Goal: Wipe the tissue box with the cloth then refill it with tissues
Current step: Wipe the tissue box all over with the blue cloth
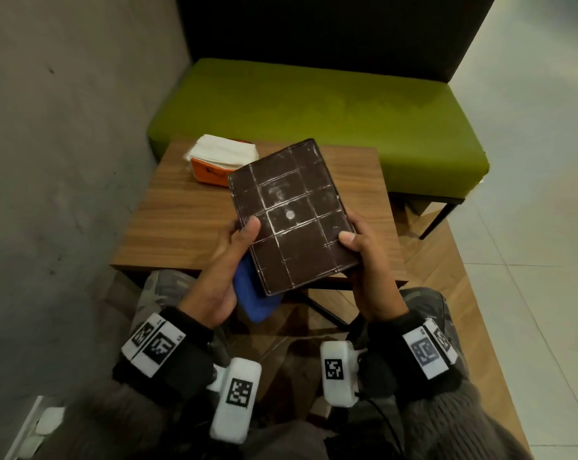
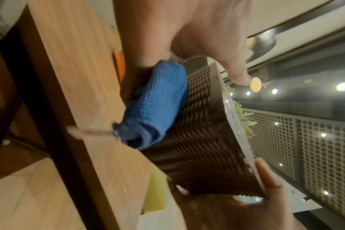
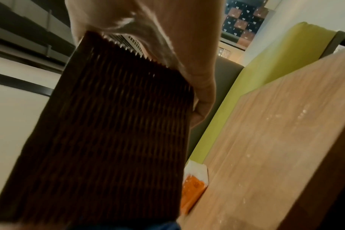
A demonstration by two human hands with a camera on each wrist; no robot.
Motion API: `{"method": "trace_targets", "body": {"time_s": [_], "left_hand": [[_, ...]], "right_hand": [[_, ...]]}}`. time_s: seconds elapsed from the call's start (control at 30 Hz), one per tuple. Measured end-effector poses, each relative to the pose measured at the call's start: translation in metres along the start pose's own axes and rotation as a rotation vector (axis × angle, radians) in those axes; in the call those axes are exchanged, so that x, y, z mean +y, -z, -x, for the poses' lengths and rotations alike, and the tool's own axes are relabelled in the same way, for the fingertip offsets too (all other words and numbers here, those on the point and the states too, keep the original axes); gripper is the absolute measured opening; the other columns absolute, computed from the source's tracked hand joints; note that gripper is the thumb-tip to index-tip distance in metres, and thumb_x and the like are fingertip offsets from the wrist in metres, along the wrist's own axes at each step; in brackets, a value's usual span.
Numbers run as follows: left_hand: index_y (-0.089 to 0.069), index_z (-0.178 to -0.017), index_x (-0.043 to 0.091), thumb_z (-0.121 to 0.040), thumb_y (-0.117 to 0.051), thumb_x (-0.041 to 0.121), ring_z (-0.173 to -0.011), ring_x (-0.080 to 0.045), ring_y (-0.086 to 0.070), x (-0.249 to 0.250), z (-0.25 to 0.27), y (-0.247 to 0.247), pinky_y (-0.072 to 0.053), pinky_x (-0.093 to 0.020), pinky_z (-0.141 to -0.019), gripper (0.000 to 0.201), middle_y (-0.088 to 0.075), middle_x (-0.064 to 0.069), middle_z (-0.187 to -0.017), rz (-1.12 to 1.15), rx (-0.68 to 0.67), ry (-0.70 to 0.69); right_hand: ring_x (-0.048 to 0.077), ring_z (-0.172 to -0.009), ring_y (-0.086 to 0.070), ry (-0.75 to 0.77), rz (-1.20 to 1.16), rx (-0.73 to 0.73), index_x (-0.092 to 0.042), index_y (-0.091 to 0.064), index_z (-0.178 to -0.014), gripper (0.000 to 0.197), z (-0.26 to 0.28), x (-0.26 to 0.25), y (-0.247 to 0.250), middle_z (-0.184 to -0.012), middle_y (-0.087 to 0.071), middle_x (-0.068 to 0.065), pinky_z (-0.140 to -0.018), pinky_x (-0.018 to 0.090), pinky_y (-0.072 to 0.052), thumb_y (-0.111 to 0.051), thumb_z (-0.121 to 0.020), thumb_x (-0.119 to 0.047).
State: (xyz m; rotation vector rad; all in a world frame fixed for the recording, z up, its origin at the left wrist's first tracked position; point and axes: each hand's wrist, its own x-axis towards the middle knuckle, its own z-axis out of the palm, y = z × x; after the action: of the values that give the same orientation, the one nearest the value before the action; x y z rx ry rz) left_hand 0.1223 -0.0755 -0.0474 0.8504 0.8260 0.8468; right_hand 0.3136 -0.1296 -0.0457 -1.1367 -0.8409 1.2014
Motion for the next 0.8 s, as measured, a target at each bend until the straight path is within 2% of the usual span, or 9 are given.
{"method": "trace_targets", "body": {"time_s": [0.07, 0.2, 0.33, 0.43, 0.57, 0.63, 0.7, 0.73, 0.8], "left_hand": [[-0.041, -0.138, 0.019, -0.056, -0.081, 0.056, -0.121, -0.022, -0.056, -0.008, -0.004, 0.004, -0.051, -0.035, -0.094, 0.098, -0.059, -0.006, -0.131, 0.030, -0.035, 0.062], [-0.053, -0.129, 0.019, -0.044, -0.085, 0.058, -0.115, -0.020, -0.060, -0.015, -0.004, -0.001, -0.053, -0.030, -0.089, 0.098, -0.065, -0.004, -0.123, 0.087, -0.024, 0.096], [-0.045, -0.136, 0.016, -0.053, -0.083, 0.055, -0.119, -0.026, -0.057, -0.021, -0.011, -0.012, -0.047, -0.039, -0.096, 0.099, -0.058, -0.011, -0.131, 0.174, 0.057, 0.024], [-0.042, -0.138, 0.014, -0.071, -0.073, 0.051, -0.124, -0.028, -0.053, -0.024, -0.013, -0.022, -0.043, -0.041, -0.103, 0.083, -0.055, -0.014, -0.135, 0.297, 0.006, 0.015], [-0.038, -0.141, 0.016, -0.070, -0.071, 0.055, -0.123, -0.026, -0.054, -0.028, -0.011, -0.019, -0.047, -0.038, -0.099, 0.087, -0.055, -0.012, -0.134, 0.221, -0.020, 0.003], [-0.042, -0.137, 0.019, -0.068, -0.070, 0.058, -0.116, -0.025, -0.059, -0.029, -0.011, -0.007, -0.050, -0.038, -0.095, 0.084, -0.058, -0.012, -0.131, 0.159, 0.131, -0.020], [-0.043, -0.134, 0.020, -0.076, -0.064, 0.055, -0.106, -0.022, -0.064, -0.026, -0.012, 0.004, -0.054, -0.034, -0.082, 0.071, -0.059, -0.013, -0.128, 0.097, 0.430, -0.095], [-0.041, -0.132, 0.020, -0.083, -0.059, 0.049, -0.103, -0.017, -0.063, -0.023, -0.012, 0.007, -0.053, -0.031, -0.081, 0.060, -0.057, -0.010, -0.128, 0.042, 0.556, -0.179], [-0.038, -0.124, 0.024, -0.092, -0.049, 0.040, -0.099, 0.001, -0.056, -0.013, -0.003, -0.004, -0.048, -0.015, -0.081, 0.037, -0.049, -0.001, -0.126, -0.237, 0.607, -0.439]], "right_hand": [[0.023, -0.114, -0.062, 0.017, 0.046, -0.029, -0.024, -0.049, -0.139, 0.074, -0.003, -0.005, 0.001, -0.136, -0.057, 0.005, -0.085, 0.035, -0.053, -0.062, -0.068, -0.040], [0.025, -0.129, -0.051, 0.041, 0.138, 0.020, -0.032, -0.051, -0.136, 0.075, -0.006, -0.007, -0.001, -0.141, -0.051, 0.005, -0.106, 0.054, -0.041, -0.070, -0.069, -0.059], [0.024, -0.134, -0.045, 0.003, -0.049, 0.210, -0.044, -0.026, -0.145, 0.105, 0.002, 0.003, -0.010, -0.151, -0.037, 0.005, -0.110, 0.054, -0.037, -0.073, -0.056, -0.073], [0.022, -0.135, -0.044, -0.007, -0.059, 0.150, -0.044, 0.001, -0.150, 0.119, 0.008, 0.017, -0.021, -0.151, -0.036, 0.003, -0.110, 0.054, -0.037, -0.077, -0.061, -0.053], [0.023, -0.119, -0.060, -0.050, -0.118, 0.185, -0.035, -0.021, -0.147, 0.102, 0.005, 0.023, -0.019, -0.136, -0.055, 0.007, -0.097, 0.055, -0.049, -0.077, -0.062, -0.039], [0.020, -0.111, -0.064, -0.040, -0.120, 0.238, -0.029, -0.033, -0.142, 0.092, 0.002, 0.018, -0.010, -0.130, -0.059, 0.005, -0.093, 0.052, -0.052, -0.075, -0.060, -0.040], [0.017, -0.106, -0.066, -0.019, -0.106, 0.290, -0.023, -0.040, -0.138, 0.088, 0.001, 0.014, -0.002, -0.122, -0.063, 0.001, -0.093, 0.051, -0.053, -0.074, -0.058, -0.039], [0.017, -0.104, -0.067, -0.009, -0.094, 0.304, -0.020, -0.042, -0.135, 0.086, 0.000, 0.013, 0.001, -0.117, -0.065, -0.001, -0.093, 0.052, -0.053, -0.074, -0.057, -0.038], [0.016, -0.101, -0.067, -0.009, -0.069, 0.325, -0.017, -0.044, -0.132, 0.086, 0.000, 0.011, 0.003, -0.111, -0.065, -0.002, -0.091, 0.051, -0.054, -0.075, -0.054, -0.037]]}}
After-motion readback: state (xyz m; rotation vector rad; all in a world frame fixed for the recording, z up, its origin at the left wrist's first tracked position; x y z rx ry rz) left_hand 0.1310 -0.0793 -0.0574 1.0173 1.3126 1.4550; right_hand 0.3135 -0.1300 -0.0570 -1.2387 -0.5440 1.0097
